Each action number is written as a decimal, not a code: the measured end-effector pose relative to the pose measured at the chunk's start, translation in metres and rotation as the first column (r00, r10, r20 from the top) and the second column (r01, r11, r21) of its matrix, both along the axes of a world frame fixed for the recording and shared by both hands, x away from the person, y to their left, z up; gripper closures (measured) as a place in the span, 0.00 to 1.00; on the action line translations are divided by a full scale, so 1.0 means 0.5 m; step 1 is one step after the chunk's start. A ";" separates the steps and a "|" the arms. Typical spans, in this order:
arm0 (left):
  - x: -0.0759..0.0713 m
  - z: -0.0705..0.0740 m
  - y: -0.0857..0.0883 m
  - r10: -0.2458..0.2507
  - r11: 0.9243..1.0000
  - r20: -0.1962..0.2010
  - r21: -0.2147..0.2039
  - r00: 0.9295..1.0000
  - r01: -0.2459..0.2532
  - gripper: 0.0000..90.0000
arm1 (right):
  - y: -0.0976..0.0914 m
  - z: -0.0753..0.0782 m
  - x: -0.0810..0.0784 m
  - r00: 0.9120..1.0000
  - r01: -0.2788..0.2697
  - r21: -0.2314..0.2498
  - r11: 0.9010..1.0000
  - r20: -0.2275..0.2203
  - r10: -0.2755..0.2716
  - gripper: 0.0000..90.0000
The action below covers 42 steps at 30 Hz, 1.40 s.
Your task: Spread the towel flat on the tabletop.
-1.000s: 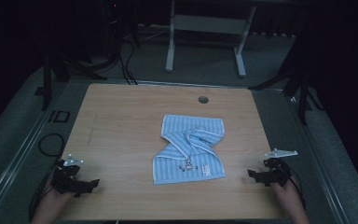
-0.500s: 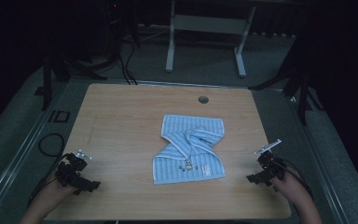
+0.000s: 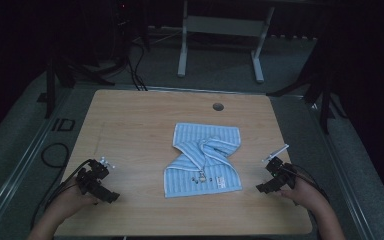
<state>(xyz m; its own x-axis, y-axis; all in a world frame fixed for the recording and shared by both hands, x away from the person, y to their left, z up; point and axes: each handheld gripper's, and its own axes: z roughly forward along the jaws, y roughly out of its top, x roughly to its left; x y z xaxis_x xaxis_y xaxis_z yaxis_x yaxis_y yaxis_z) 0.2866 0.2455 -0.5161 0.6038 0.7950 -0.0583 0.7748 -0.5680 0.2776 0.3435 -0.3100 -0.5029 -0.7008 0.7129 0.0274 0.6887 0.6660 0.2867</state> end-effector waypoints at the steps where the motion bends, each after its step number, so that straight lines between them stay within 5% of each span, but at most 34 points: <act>1: 0.003 0.000 -0.008 -0.005 1.000 -0.001 0.001 1.000 0.005 0.00 | 0.003 0.000 0.002 1.000 -0.007 -0.003 1.000 -0.007 0.007 0.21; 10: 0.037 0.006 -0.085 -0.095 0.995 0.001 0.020 0.995 0.095 0.07 | 0.047 0.013 0.021 0.994 -0.108 -0.071 0.992 -0.026 0.107 0.33; 25: 0.101 0.020 -0.228 -0.211 0.977 0.026 0.046 0.977 0.210 0.34 | 0.151 0.022 0.077 0.977 -0.212 -0.105 0.972 -0.032 0.210 0.52; 31: 0.129 0.014 -0.299 -0.262 0.965 0.024 0.034 0.965 0.262 0.37 | 0.198 0.023 0.100 0.970 -0.245 -0.101 0.964 -0.038 0.242 0.58; 38: 0.157 0.008 -0.402 -0.345 0.938 0.021 0.056 0.939 0.343 0.37 | 0.244 0.017 0.129 0.965 -0.261 -0.093 0.961 -0.055 0.257 0.60; 42: 0.176 0.004 -0.455 -0.351 0.935 0.040 0.061 0.935 0.349 0.37 | 0.266 0.014 0.147 0.965 -0.260 -0.108 0.960 -0.057 0.255 0.61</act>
